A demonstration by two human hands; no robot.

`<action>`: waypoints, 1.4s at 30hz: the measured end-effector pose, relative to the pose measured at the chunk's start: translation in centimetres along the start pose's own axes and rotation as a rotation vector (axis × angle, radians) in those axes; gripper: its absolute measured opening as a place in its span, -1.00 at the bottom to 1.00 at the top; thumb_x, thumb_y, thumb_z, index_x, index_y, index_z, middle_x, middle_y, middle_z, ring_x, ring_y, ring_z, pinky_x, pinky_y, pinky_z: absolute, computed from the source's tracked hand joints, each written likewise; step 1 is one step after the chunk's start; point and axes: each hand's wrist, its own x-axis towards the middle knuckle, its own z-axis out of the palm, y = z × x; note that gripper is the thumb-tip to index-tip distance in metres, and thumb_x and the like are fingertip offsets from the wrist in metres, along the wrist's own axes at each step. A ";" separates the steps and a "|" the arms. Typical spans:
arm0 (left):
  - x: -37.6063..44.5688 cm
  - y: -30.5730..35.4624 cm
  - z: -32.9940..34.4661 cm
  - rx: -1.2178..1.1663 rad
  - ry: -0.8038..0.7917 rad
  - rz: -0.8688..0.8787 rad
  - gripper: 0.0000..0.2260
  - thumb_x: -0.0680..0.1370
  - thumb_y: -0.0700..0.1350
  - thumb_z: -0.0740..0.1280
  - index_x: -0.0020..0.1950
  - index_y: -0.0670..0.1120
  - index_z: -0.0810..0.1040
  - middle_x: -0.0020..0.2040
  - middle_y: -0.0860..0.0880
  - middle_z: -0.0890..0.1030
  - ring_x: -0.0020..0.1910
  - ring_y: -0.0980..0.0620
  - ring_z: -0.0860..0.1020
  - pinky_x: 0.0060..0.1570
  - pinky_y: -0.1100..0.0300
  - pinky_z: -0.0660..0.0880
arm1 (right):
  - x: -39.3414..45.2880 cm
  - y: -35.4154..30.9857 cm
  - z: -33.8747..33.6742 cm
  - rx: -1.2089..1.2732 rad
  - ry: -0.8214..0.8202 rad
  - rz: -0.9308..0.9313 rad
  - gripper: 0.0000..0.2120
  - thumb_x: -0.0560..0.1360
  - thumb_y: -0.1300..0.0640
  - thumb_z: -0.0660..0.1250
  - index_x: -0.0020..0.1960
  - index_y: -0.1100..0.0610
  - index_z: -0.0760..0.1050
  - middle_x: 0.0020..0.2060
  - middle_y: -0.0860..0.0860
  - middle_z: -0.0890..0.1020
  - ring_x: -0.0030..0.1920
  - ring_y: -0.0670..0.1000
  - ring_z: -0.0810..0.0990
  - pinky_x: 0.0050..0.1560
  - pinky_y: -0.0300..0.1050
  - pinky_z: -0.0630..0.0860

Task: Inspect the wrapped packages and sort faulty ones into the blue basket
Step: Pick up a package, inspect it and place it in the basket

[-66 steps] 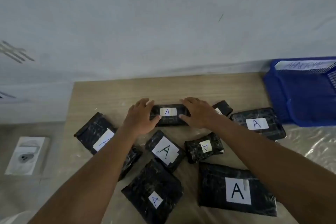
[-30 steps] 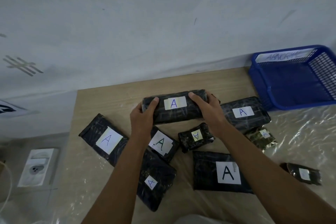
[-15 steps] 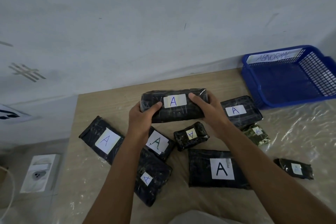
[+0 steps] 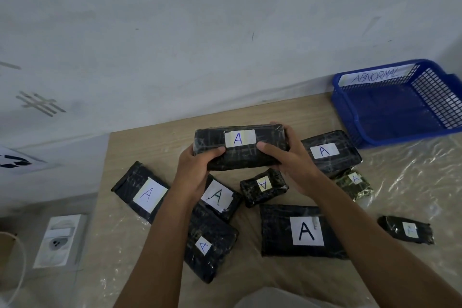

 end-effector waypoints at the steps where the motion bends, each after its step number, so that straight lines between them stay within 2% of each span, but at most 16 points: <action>1: 0.0 0.1 0.0 -0.009 0.005 -0.008 -0.78 0.49 -0.40 0.45 0.10 -0.21 0.65 -0.01 -0.15 0.75 -0.08 -0.04 0.74 -0.20 0.23 0.64 | 0.0 0.2 -0.1 0.023 -0.030 0.013 -0.24 0.33 0.05 0.66 0.43 -0.10 0.40 0.19 0.07 0.69 0.21 0.14 0.70 0.25 0.22 0.60; 3: -0.1 0.4 0.0 0.003 -0.020 -0.022 -0.70 0.48 -0.37 0.48 0.20 -0.23 0.62 0.09 -0.21 0.72 -0.10 -0.01 0.73 -0.20 0.22 0.64 | -0.2 0.3 -0.2 0.068 -0.050 0.016 -0.17 0.33 0.13 0.64 0.49 -0.10 0.34 0.23 0.12 0.67 0.24 0.16 0.68 0.25 0.17 0.59; 5: 0.0 0.3 -0.5 0.041 -0.075 -0.006 -0.40 0.42 -0.23 0.58 0.42 -0.14 0.48 0.25 -0.21 0.65 0.03 -0.03 0.72 -0.06 0.16 0.65 | -0.4 0.4 -0.2 0.110 -0.002 0.027 -0.18 0.34 0.19 0.63 0.50 0.01 0.34 0.26 0.17 0.64 0.22 0.17 0.69 0.22 0.13 0.61; 7: 0.3 0.0 -1.4 0.164 -0.145 0.066 -0.08 0.30 0.02 0.68 0.57 0.13 0.29 0.40 -0.07 0.52 0.23 -0.04 0.64 0.21 0.05 0.59 | -0.5 0.2 -0.2 0.167 0.055 0.061 -0.35 0.40 0.23 0.59 0.42 0.14 0.41 0.25 0.22 0.63 0.16 0.16 0.71 0.09 0.02 0.66; 9: -0.2 -0.1 -1.6 0.303 -0.201 0.198 -0.01 0.26 0.13 0.65 0.59 0.23 0.21 0.43 0.10 0.44 0.30 0.09 0.58 0.27 0.12 0.54 | -0.7 -0.2 -0.1 0.219 0.087 0.110 -0.59 0.49 0.25 0.49 0.29 0.20 0.47 0.21 0.25 0.63 0.08 0.13 0.71 -0.08 -0.12 0.67; 11: -0.7 -0.3 -1.3 0.327 -0.215 0.289 -0.11 0.30 0.01 0.68 0.53 0.20 0.31 0.37 0.16 0.49 0.26 0.17 0.59 0.16 0.23 0.59 | -0.8 -0.4 -0.2 0.232 0.097 0.146 -0.79 0.56 0.23 0.44 0.17 0.19 0.52 0.16 0.25 0.63 0.03 0.11 0.70 -0.17 -0.15 0.65; 13: -1.2 -0.4 -1.0 0.294 -0.185 0.338 -0.26 0.33 -0.10 0.62 0.45 0.10 0.43 0.28 0.12 0.58 0.19 0.16 0.64 0.08 0.27 0.61 | -1.0 -0.7 -0.2 0.209 0.079 0.141 -0.78 0.57 0.13 0.45 0.16 0.17 0.53 0.16 0.24 0.62 0.05 0.10 0.69 -0.13 -0.13 0.66; 17: -1.0 -0.4 -1.2 0.229 -0.119 0.345 -0.57 0.39 -0.21 0.59 0.22 -0.06 0.60 0.07 0.03 0.67 0.00 0.16 0.68 -0.03 0.27 0.63 | -1.8 -1.1 -0.3 -0.110 0.006 0.024 -0.20 0.35 -0.27 0.54 0.52 -0.16 0.35 0.45 0.00 0.45 0.39 0.03 0.50 0.34 0.07 0.46; 20: -0.7 -0.4 -1.4 0.165 -0.132 0.284 -0.62 0.30 -0.10 0.65 0.03 -0.10 0.61 -0.08 0.04 0.68 -0.06 0.07 0.67 0.02 0.17 0.65 | -2.7 -1.6 0.2 -0.240 0.003 -0.173 -0.35 0.37 -0.22 0.51 0.42 -0.17 0.46 0.35 -0.12 0.54 0.37 -0.05 0.51 0.36 0.07 0.44; 23: -0.9 -0.1 -0.8 0.085 -0.122 0.226 -0.74 0.33 -0.06 0.57 -0.12 -0.11 0.56 -0.21 0.04 0.66 -0.15 0.11 0.66 0.01 0.14 0.59 | -3.1 -1.9 0.8 -0.185 0.018 -0.304 -0.62 0.41 -0.02 0.52 0.17 0.06 0.56 -0.01 -0.17 0.66 0.05 -0.08 0.65 0.18 -0.01 0.59; 27: -1.3 -0.3 -0.5 0.092 -0.085 0.277 -0.69 0.34 0.08 0.56 -0.07 -0.05 0.59 -0.14 0.03 0.67 -0.07 0.11 0.66 0.11 0.12 0.58 | -2.8 -1.3 1.1 -0.197 0.063 -0.329 -0.75 0.47 0.00 0.48 -0.05 0.12 0.48 -0.18 -0.02 0.58 -0.08 0.01 0.60 0.05 -0.07 0.55; 30: -2.4 -0.6 0.0 0.259 -0.017 0.476 -0.65 0.42 0.09 0.53 0.04 -0.11 0.59 -0.02 0.03 0.66 -0.07 0.19 0.63 -0.01 0.33 0.55 | -2.3 -0.4 1.1 -0.135 0.180 -0.234 -0.42 0.36 -0.26 0.57 0.10 0.15 0.49 0.12 0.18 0.64 0.21 0.13 0.63 0.30 0.11 0.56; 33: -2.8 -0.6 0.7 0.316 0.055 0.583 -0.78 0.57 -0.19 0.47 -0.12 -0.23 0.46 -0.28 -0.01 0.48 -0.31 0.13 0.46 -0.26 0.36 0.43 | -2.5 -0.2 1.6 -0.101 0.188 -0.184 -0.16 0.26 -0.43 0.56 0.26 0.15 0.48 0.35 0.24 0.55 0.37 0.21 0.55 0.39 0.25 0.50; 36: -2.7 -0.4 0.7 0.308 0.111 0.557 -0.72 0.58 -0.24 0.43 -0.24 -0.15 0.38 -0.35 0.01 0.39 -0.35 0.09 0.37 -0.33 0.33 0.37 | -2.6 -0.2 1.4 -0.090 0.138 -0.156 0.05 0.24 -0.50 0.53 0.49 0.14 0.39 0.45 0.14 0.50 0.45 0.15 0.48 0.45 0.27 0.43; 39: -2.8 -0.3 0.9 0.316 0.102 0.534 -0.72 0.58 -0.20 0.44 -0.23 -0.10 0.38 -0.36 0.05 0.39 -0.35 0.11 0.38 -0.32 0.34 0.38 | -3.3 -1.4 2.3 -0.087 0.183 -0.173 -0.08 0.31 -0.40 0.57 0.41 0.20 0.47 0.32 0.13 0.61 0.35 0.12 0.58 0.40 0.20 0.49; 42: -3.2 0.1 1.4 0.257 0.076 0.512 -0.71 0.50 -0.04 0.52 -0.13 -0.12 0.43 -0.29 0.02 0.45 -0.33 0.16 0.43 -0.27 0.37 0.44 | -3.3 -2.0 3.1 -0.089 0.228 -0.203 -0.64 0.47 0.01 0.58 0.11 0.22 0.60 0.00 0.10 0.73 0.06 0.04 0.73 0.12 -0.03 0.63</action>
